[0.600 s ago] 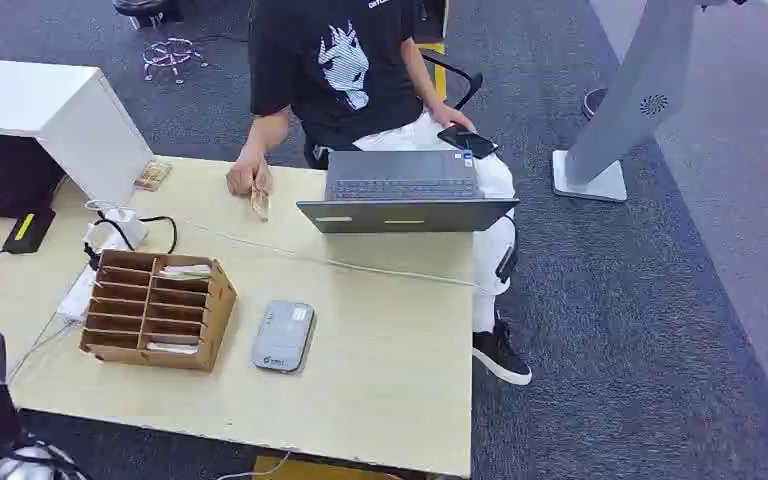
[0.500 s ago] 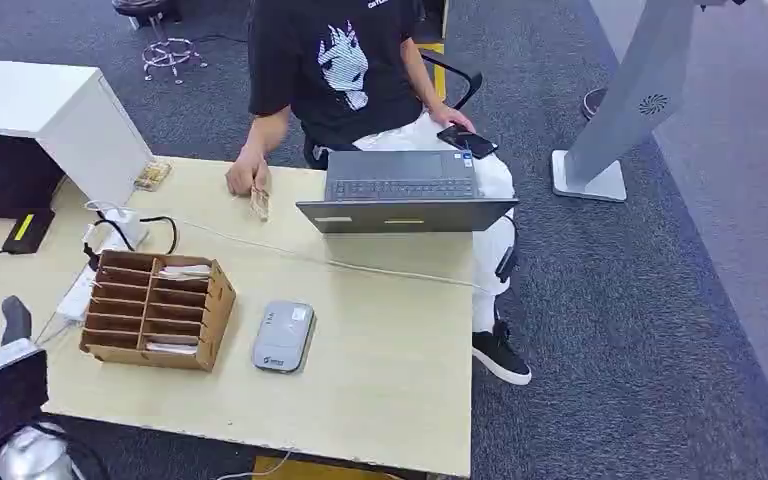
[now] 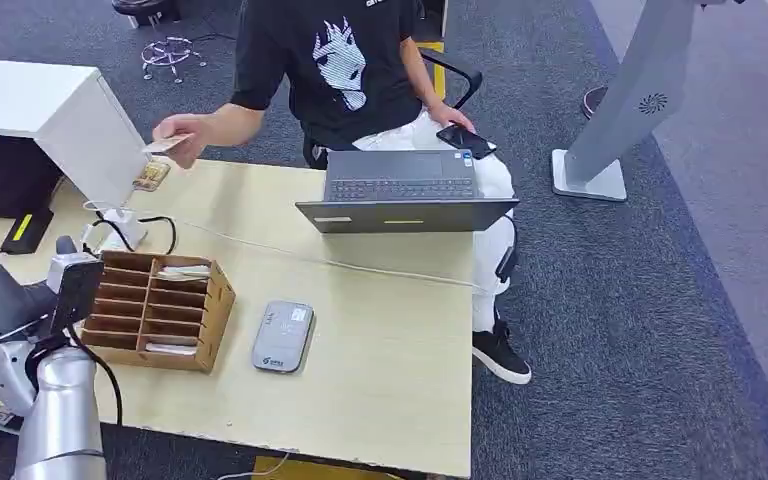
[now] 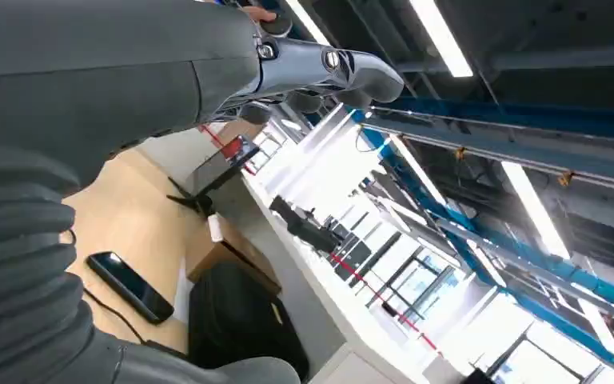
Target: Pass the card to the sensor for recognition and then transmit it.
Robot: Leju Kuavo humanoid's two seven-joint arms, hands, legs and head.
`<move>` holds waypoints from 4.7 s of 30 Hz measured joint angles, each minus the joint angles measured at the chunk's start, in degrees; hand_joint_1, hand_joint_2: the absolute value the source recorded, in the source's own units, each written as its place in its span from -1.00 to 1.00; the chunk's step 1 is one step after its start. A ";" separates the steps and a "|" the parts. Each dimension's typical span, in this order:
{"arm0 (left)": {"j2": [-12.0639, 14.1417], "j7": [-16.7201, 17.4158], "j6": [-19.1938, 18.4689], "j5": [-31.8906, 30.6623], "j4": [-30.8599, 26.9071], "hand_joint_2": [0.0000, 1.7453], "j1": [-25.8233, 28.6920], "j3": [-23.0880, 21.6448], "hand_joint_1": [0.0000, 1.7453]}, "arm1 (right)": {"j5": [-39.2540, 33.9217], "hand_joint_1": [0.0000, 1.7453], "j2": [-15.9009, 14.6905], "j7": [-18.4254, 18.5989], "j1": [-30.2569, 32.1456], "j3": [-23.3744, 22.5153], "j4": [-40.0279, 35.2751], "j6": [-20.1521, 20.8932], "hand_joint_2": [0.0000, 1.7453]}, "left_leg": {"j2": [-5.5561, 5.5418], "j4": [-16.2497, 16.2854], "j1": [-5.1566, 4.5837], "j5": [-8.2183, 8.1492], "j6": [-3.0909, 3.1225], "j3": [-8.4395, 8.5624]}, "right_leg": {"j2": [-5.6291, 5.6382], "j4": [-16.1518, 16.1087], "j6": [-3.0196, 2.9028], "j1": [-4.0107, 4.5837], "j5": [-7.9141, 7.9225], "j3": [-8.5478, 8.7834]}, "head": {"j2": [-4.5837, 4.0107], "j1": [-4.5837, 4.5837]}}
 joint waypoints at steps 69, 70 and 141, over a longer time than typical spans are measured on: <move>-2.99 1.05 0.09 3.23 -14.50 1.00 9.56 -26.20 1.00 | -2.30 -1.00 0.09 -0.33 -0.11 -0.07 -0.02 -1.70 -1.00 | 0.03 0.01 -0.01 -0.02 0.00 -0.02 | 0.01 -0.01 0.01 0.00 -0.01 -0.01 | 0.00 0.02; -2.99 1.49 0.07 3.23 -15.12 1.00 10.15 -27.26 1.00 | -2.30 -1.00 0.09 -0.26 -0.08 -0.07 -0.02 -1.86 -1.00 | 0.04 0.01 -0.01 -0.03 -0.01 -0.02 | 0.02 -0.01 0.01 0.00 -0.01 -0.01 | 0.00 0.00; -3.26 13.79 -14.16 4.30 7.31 1.00 13.93 -32.83 1.00 | -3.17 -1.00 1.66 0.04 -0.45 -0.07 -0.33 -2.07 -1.00 | 0.02 0.01 -0.01 -0.03 -0.01 -0.04 | 0.01 -0.01 0.03 -0.01 -0.02 -0.03 | 0.00 0.02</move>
